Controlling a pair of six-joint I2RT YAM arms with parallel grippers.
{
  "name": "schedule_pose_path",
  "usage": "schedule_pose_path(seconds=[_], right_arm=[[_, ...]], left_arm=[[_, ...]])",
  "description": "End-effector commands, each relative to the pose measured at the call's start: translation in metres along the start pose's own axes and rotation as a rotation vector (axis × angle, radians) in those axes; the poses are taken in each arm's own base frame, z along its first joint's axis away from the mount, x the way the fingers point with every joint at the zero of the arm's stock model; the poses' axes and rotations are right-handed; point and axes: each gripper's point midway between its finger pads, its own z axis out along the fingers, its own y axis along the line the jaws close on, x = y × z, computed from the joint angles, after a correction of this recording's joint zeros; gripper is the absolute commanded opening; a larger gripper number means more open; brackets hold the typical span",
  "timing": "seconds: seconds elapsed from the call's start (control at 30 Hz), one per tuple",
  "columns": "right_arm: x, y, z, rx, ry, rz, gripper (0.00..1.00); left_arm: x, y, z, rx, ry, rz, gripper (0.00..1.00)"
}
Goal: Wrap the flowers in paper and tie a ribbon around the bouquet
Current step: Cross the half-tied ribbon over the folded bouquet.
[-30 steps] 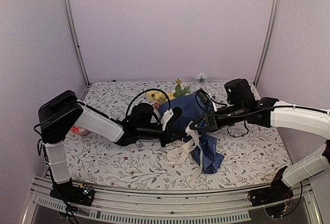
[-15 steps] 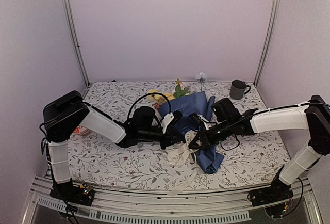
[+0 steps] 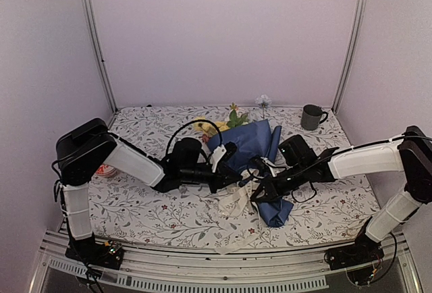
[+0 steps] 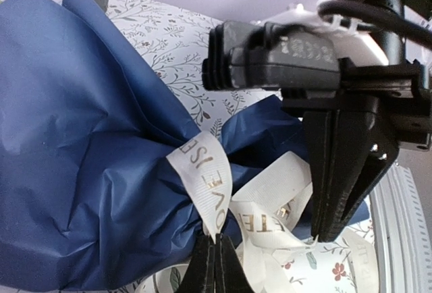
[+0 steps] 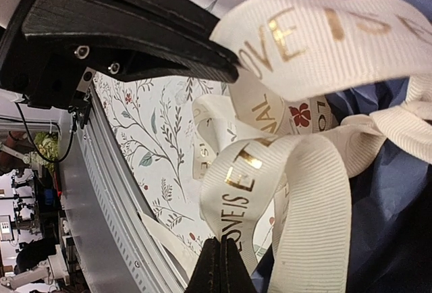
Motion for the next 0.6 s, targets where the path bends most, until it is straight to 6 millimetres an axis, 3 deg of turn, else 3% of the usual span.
schedule_pose_path(seconds=[0.0,0.2,0.37,0.57], right_arm=[[-0.025,0.011,-0.004,-0.005,-0.056,-0.047,0.0],[-0.054,-0.007,0.001,0.065,-0.102,-0.03,0.0],[-0.07,-0.005,0.002,0.07,-0.121,-0.049,0.0],[-0.079,-0.018,0.0,0.151,-0.16,-0.035,0.0]], left_arm=[[-0.01,-0.014,-0.004,0.052,-0.042,0.062,0.0],[-0.027,-0.03,-0.015,0.087,-0.096,0.103,0.0],[-0.027,-0.03,-0.015,0.087,-0.099,0.105,0.0],[-0.022,-0.033,-0.007,0.095,-0.074,0.113,0.0]])
